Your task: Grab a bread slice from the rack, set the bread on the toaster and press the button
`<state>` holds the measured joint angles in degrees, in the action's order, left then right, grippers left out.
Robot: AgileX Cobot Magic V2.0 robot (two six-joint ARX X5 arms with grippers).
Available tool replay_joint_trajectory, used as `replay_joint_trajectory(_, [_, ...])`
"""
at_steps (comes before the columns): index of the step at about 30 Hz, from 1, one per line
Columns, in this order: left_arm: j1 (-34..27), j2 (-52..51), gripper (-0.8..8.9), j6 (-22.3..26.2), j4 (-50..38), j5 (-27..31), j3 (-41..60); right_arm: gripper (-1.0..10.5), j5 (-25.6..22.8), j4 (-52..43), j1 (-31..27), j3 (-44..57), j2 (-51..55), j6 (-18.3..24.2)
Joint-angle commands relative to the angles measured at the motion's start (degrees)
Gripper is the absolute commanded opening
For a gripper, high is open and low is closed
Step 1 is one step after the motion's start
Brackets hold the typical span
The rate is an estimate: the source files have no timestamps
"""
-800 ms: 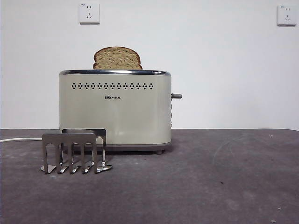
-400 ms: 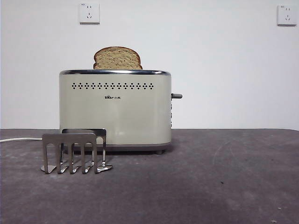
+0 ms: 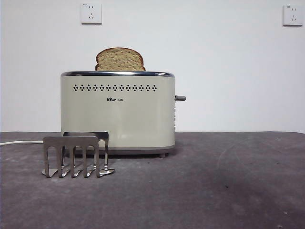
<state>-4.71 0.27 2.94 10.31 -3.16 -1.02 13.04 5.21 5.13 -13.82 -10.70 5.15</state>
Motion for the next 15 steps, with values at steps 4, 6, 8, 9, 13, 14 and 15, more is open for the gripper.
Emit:
replay_joint_trajectory(4, [-0.13,-0.17,-0.03,-0.37,-0.20,0.11,0.85,0.0,-1.20,-0.83,-0.13,6.95,4.79,-2.12])
replay_joint_trajectory(6, [-0.13,-0.17,-0.03,-0.37,-0.20,0.11,0.85,0.0,-3.26,-0.85,-0.13,8.61,5.90,-3.50])
replay_joint_trajectory(8, [-0.13,-0.17,-0.03,-0.37,-0.20,0.13,0.85,0.0,-4.28,-0.85,-0.13,9.90,6.71,-4.46])
replay_joint_trajectory(9, [-0.13,-0.17,-0.03,-0.37,-0.20,0.11,0.85,0.0,-4.68,-0.85,-0.13,10.62,7.17,-5.14])
replay_joint_trajectory(13, [-0.13,-0.17,-0.03,-0.37,-0.20,0.13,0.85,0.0,-4.63,-0.83,-0.13,13.07,9.14,-6.01])
replay_joint_trajectory(14, [-0.13,-0.17,-0.03,-0.37,-0.20,0.11,0.85,0.0,-4.63,-0.57,-0.13,13.53,9.62,-6.60])
replay_joint_trajectory(15, [-0.13,-0.17,-0.03,-0.37,-0.20,0.13,0.85,0.0,-4.92,0.90,-0.15,13.53,10.14,-6.73])
